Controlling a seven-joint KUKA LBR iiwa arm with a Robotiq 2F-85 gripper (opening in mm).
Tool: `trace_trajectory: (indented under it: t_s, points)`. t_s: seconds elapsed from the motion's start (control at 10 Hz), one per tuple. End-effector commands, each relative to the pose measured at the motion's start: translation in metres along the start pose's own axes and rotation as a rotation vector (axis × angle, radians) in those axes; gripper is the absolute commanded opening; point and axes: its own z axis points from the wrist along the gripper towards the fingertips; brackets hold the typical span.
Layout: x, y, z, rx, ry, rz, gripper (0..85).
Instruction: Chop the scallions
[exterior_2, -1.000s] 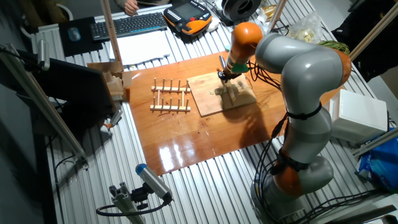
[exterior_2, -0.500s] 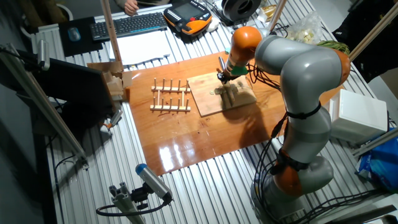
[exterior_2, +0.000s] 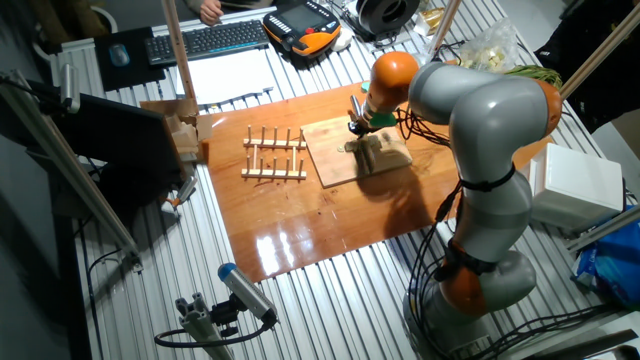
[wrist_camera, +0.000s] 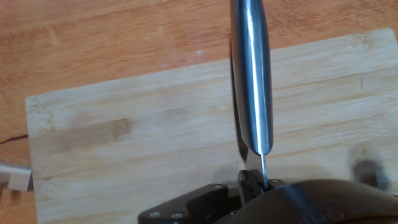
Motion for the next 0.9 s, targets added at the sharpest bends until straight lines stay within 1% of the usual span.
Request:
trace_trajectory:
  t_s: [0.0,0.2,0.3,0.4,0.6,0.7,0.8]
  points:
    - [0.006,0.004,0.003,-0.001,-0.001,0.005,0.0]
    - [0.014,0.009,0.005,-0.007,-0.011,0.013,0.0]
    - [0.016,0.011,0.003,-0.014,-0.006,0.020,0.0]
    - [0.017,0.013,-0.001,-0.032,0.012,0.025,0.0]
    - [0.021,0.015,-0.004,-0.011,0.012,0.026,0.0]
    - [0.020,0.016,-0.002,-0.013,0.000,0.037,0.0]
    - [0.017,0.017,0.001,-0.001,-0.034,0.048,0.0]
